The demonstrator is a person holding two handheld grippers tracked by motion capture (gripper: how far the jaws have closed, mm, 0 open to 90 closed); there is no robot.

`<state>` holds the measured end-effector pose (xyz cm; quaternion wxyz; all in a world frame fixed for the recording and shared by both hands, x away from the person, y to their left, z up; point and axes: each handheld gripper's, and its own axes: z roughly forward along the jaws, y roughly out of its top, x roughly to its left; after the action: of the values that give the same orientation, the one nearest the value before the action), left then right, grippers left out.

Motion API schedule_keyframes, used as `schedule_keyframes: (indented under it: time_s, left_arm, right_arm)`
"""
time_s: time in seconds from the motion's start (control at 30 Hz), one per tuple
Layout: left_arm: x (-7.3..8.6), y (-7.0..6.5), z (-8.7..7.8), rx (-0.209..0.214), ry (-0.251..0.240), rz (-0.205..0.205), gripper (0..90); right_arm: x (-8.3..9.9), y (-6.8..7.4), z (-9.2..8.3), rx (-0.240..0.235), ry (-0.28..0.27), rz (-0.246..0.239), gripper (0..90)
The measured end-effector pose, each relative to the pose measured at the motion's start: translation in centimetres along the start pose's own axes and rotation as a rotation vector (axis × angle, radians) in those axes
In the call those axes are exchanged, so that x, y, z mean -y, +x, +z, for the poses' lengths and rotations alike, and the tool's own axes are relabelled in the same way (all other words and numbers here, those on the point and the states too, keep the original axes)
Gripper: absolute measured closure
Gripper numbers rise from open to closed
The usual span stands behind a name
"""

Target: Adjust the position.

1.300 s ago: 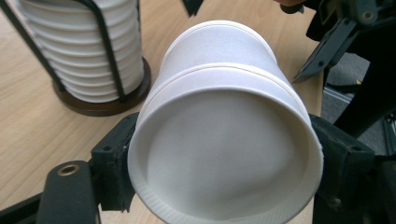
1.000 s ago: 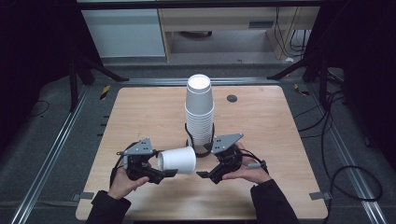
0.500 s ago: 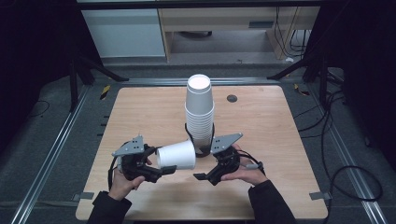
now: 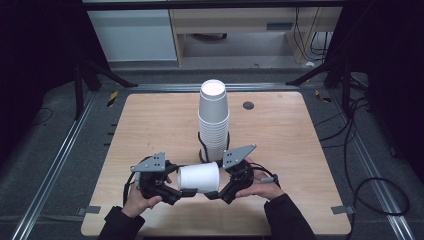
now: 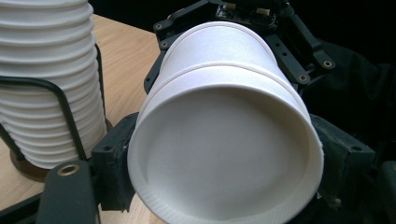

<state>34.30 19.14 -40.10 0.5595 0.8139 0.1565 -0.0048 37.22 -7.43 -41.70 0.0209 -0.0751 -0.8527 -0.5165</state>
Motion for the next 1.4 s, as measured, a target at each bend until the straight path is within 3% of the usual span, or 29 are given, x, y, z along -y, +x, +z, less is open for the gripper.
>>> schedule_keyframes:
  time_s: [0.43, 0.7, 0.83, 1.1, 1.4]
  left_arm:
    - [0.1, -0.2, 0.6, 0.017, 0.04, 0.01, 21.2]
    - [0.0, -0.2, 0.6, -0.003, 0.049, 0.019, 20.0]
    - [0.0, 0.1, 0.0, -0.023, 0.05, 0.017, 18.5]
    - [0.6, 0.7, 0.1, -0.079, 0.148, 0.036, 15.3]
    - [1.1, 0.2, 2.2, -0.071, 0.276, 0.063, 13.6]
  right_arm:
    - [0.1, 0.2, 0.4, -0.046, 0.009, -0.01, 7.3]
    - [0.3, 0.0, 0.3, -0.045, 0.018, -0.004, 7.9]
    - [0.4, -0.2, -0.1, -0.02, 0.034, -0.005, 7.9]
    - [0.8, -0.4, -0.6, 0.059, 0.145, -0.044, 7.8]
    - [1.2, -0.1, 0.9, 0.062, 0.258, -0.078, 7.7]
